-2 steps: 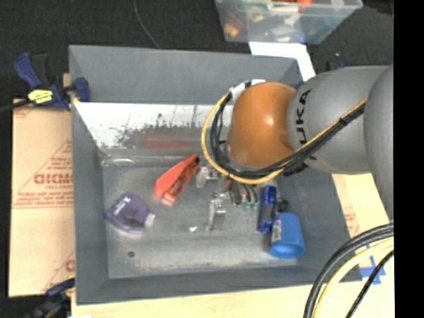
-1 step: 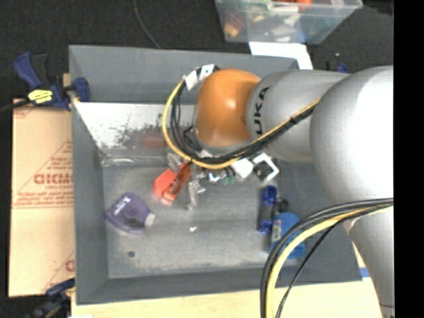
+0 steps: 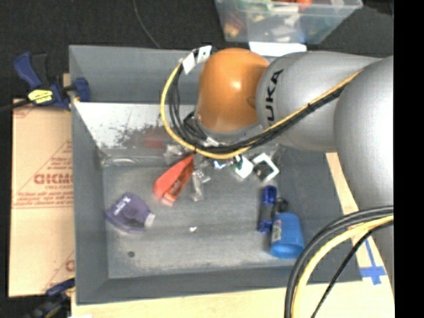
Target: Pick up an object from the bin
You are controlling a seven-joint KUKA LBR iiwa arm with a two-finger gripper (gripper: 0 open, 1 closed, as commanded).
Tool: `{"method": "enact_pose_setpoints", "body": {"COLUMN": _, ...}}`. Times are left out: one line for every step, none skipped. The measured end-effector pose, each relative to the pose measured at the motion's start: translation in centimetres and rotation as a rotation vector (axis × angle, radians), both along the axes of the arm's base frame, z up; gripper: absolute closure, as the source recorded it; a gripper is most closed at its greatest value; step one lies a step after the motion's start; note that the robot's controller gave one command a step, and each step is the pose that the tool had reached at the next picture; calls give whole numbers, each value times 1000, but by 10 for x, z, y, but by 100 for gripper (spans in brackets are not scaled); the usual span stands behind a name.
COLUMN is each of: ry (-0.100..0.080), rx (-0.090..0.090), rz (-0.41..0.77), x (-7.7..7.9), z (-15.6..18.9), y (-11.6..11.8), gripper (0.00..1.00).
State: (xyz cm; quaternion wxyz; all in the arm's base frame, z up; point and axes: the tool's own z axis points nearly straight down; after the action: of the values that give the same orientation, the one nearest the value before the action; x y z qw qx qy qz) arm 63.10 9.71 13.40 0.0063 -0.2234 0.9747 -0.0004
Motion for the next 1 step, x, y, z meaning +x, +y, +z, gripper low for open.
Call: {"method": "enact_pose_setpoints", "body": {"ry": 3, "rx": -2, "rz": 149, "x": 18, "z": -34, "y": -11, "gripper": 0}}
